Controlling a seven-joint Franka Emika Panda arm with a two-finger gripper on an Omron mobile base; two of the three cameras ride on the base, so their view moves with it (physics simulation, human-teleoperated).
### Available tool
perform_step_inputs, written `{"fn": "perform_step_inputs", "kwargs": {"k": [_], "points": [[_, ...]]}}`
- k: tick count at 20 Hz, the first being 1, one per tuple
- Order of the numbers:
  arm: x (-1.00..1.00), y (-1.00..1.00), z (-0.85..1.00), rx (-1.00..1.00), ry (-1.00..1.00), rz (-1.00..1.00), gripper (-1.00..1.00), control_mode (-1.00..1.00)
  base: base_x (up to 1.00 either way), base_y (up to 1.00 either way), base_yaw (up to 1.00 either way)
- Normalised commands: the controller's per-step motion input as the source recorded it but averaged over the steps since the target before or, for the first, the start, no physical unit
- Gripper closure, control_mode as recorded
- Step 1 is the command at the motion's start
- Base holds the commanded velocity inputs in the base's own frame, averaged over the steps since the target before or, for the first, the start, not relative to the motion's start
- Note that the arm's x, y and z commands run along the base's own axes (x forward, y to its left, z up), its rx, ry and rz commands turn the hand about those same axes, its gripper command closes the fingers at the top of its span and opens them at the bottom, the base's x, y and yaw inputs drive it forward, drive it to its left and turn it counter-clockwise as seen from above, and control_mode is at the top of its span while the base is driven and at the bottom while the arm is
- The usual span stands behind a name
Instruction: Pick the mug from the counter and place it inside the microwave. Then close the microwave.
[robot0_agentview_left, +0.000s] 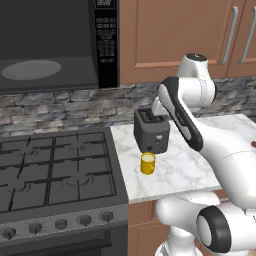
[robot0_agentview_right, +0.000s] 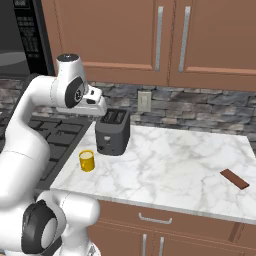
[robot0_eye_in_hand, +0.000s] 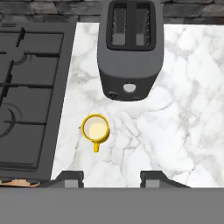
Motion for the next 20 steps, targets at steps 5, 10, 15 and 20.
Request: {"fn": "perform_step_inputs", "kwargs": {"k": [5, 10, 15, 20], "points": [[-0.07, -0.01, -0.15, 0.05, 0.02, 0.02, -1.00, -1.00, 0.00, 0.00, 0.00], [-0.15, 0.00, -0.33, 0.07, 0.13, 0.05, -1.00, -1.00, 0.00, 0.00, 0.00], [-0.04, 0.04, -0.42, 0.03, 0.14, 0.02, -1.00, -1.00, 0.00, 0.00, 0.00], [0.14, 0.05, -0.32, 0.00, 0.12, 0.00, -1.00, -1.00, 0.00, 0.00, 0.00]]}}
